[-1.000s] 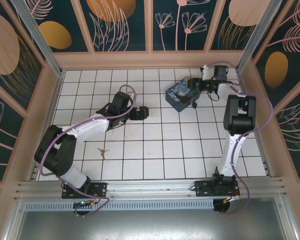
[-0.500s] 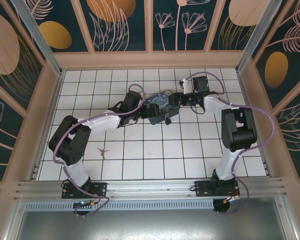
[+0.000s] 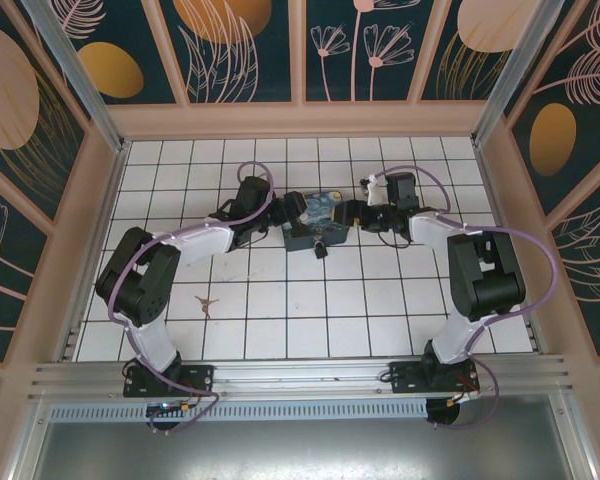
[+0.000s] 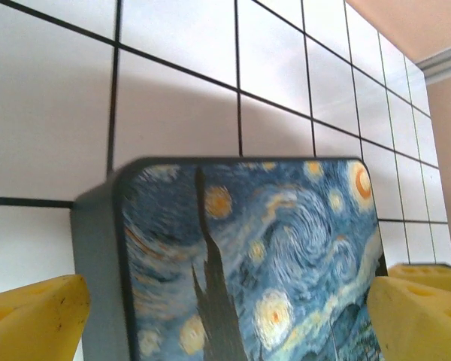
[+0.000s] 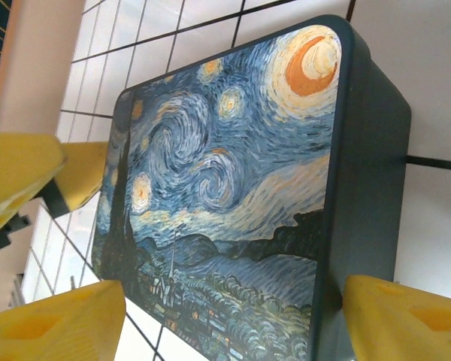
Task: Unlock the padlock with the key
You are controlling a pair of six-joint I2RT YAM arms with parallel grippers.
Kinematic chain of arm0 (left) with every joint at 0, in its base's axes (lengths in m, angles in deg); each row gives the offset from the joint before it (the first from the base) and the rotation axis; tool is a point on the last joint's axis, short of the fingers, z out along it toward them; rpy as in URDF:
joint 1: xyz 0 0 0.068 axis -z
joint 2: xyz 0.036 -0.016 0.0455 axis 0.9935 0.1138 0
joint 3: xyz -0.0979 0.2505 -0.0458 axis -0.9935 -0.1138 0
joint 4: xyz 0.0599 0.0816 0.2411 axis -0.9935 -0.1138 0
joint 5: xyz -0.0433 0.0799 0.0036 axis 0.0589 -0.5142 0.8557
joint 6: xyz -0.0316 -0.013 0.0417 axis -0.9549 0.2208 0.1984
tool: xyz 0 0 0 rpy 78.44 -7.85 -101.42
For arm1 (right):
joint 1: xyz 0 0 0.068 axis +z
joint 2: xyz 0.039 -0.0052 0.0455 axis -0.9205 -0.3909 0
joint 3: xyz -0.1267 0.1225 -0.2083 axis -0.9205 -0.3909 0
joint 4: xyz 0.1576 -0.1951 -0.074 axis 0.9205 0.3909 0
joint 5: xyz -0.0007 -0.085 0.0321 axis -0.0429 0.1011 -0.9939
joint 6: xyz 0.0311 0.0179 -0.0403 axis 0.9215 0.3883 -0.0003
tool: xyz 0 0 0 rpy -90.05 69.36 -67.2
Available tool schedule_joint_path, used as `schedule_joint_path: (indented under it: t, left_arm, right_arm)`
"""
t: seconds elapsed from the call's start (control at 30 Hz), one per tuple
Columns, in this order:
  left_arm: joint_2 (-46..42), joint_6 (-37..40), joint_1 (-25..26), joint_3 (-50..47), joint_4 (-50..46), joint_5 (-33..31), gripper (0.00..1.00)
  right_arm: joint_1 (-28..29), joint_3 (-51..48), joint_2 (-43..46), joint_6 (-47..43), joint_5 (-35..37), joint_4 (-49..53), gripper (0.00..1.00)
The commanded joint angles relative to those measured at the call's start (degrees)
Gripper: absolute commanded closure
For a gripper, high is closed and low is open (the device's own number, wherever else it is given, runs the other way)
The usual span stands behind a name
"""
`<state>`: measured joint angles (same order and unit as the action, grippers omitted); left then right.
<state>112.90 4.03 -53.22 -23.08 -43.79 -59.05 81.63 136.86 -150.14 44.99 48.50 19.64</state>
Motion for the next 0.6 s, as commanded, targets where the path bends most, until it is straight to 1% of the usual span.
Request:
schedule_joint_path:
  t: [0.0, 0.1, 0.2, 0.4, 0.5, 0.57]
  left_arm:
    - [1.06, -0.05, -1.93, 0.29, 2.62, 3.41, 0.06]
    - [1.66, 0.06, -2.03, 1.34, 1.86, 3.26, 0.06]
    - [1.8, -0.35, -2.03, 0.91, 3.43, 4.5, 0.05]
    - [1.92, -0.46, -2.38, 1.0, 4.09, 4.47, 0.05]
    - [2.03, 0.49, -3.19, 0.86, 5.95, 6.17, 0.05]
    - [2.16, 2.0, -3.51, 1.8, 4.55, 6.45, 0.04]
  right_arm:
    - [2.11, -1.01, 2.59, 4.54, -4.35, -4.98, 0.24]
    - [3.34, -1.1, 2.52, 5.05, -2.53, -4.73, 0.24]
    - [3.49, -1.16, 2.33, 5.51, -2.72, -4.92, 0.25]
    - [3.27, -1.12, 3.22, 4.24, 0.55, -1.86, 0.24]
    - [3.22, -1.49, 4.22, 3.61, 2.14, -0.57, 0.23]
    - [3.28, -1.4, 4.87, 3.07, 3.61, 0.7, 0.23]
